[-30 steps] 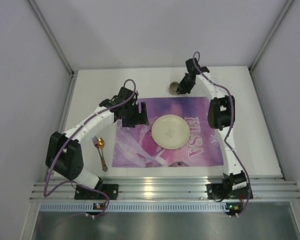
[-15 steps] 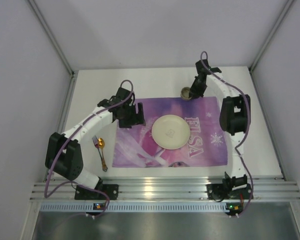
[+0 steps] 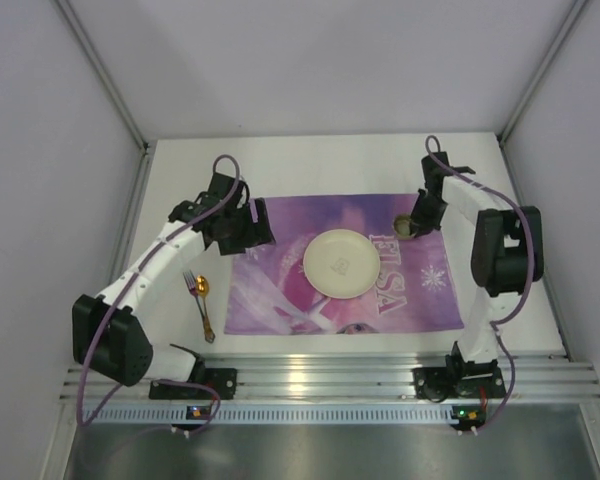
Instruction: Set the dinner table for one person
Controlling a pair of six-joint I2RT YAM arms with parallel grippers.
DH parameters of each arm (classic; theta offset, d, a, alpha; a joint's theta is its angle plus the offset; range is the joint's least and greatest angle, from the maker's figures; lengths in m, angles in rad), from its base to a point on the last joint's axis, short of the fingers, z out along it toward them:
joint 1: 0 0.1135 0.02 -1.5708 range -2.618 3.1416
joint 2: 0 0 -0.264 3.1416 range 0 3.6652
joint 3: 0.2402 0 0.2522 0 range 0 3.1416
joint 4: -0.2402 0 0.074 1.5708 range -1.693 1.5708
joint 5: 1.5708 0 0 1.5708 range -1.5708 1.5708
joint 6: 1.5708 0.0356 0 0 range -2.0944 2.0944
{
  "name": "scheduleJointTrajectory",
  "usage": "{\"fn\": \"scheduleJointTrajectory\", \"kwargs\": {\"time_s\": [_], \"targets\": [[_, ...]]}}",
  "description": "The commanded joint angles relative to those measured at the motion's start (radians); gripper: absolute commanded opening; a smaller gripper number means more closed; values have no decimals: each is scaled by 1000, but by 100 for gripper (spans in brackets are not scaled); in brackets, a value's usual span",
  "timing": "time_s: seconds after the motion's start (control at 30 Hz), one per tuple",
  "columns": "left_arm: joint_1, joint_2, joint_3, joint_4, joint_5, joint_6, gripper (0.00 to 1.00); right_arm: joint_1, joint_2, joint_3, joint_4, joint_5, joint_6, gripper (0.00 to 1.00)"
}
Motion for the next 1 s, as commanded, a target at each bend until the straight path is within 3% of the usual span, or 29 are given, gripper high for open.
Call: {"fn": "scheduleJointTrajectory", "kwargs": {"time_s": [0.0,0.23,0.3,0.33,0.37,0.43,0.77,0.97], "targets": [[4,-83,-7,-75,-48,-50,85,-11,61,13,96,-61,-39,0],[76,-188,-56,-202,-139,-103,86,-11,61,1,121,-72,-41,0],[107,-229,-96,-222,-142,-122,86,-11,44,-19,119,-75,-42,18],[133,-239,-109,-233,-151,-135,86,-11,35,-25,121,-75,-45,51],[144,-243,-128,-244,-160,-156,86,-11,20,-42,118,-76,-44,65],[173,-246,-148,-291,-194,-185,86,-11,-31,-56,114,-69,-47,83],[377,-96,-271,-183,-82,-95,80,-11,-381,-178,-4,-141,-48,89],[379,28,-271,-135,-198,-31,67,-11,-557,-280,-45,-175,-39,88]]}}
